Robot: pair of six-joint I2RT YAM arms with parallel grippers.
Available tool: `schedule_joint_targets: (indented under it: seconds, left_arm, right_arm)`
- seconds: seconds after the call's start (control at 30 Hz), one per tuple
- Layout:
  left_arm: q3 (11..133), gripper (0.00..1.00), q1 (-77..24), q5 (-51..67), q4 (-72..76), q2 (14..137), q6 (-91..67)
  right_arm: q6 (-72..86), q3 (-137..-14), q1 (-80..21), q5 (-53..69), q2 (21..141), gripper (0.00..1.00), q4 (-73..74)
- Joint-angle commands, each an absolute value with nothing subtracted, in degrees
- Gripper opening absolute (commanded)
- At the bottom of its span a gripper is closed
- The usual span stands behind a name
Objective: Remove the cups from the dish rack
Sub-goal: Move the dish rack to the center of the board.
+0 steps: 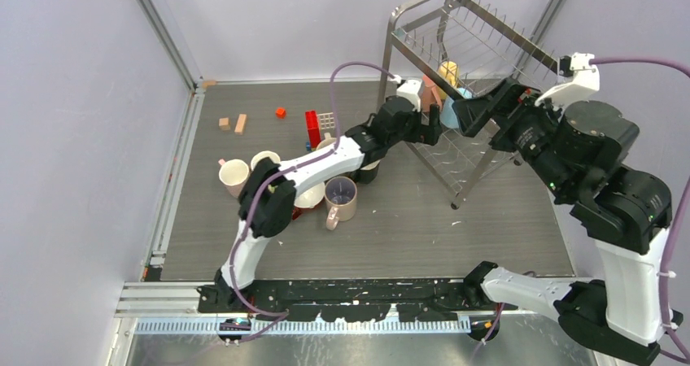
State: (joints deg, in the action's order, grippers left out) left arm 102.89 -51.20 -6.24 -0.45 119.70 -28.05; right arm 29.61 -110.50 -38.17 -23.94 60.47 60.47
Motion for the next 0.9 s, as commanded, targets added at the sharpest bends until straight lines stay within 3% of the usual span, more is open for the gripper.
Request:
schedule_joint_targets:
  seconds: [0.0, 0.2, 0.33, 0.57, 0.87]
  left_arm:
    - [114.2, 0.99, -52.3, -12.6, 1.8, 126.7, -23.7]
    - [131.4, 0.95, -52.4, -13.0, -2.4, 138.1, -22.6]
    - [138.7, 0.98, -53.0, -13.6, -1.9, 144.0, -20.9]
    - [132.0, 0.97, -53.4, -13.5, 6.6, 143.7, -23.2]
    - [129.4, 0.89, -54.8, -13.1, 1.7, 144.4, -24.6]
  right_arm:
    - [28.1, -112.2, -38.4, -24.4, 59.2, 1.00, 61.5]
    - [26.9, -111.4, -38.4, -24.8, 56.8, 1.00, 62.0]
    - [26.0, -110.8, -38.5, -25.1, 55.9, 1.00, 62.1]
    - [24.9, -109.3, -38.4, -26.0, 54.9, 1.00, 61.5]
    - [25.8, -108.6, -38.4, -25.8, 55.2, 1.00, 61.8]
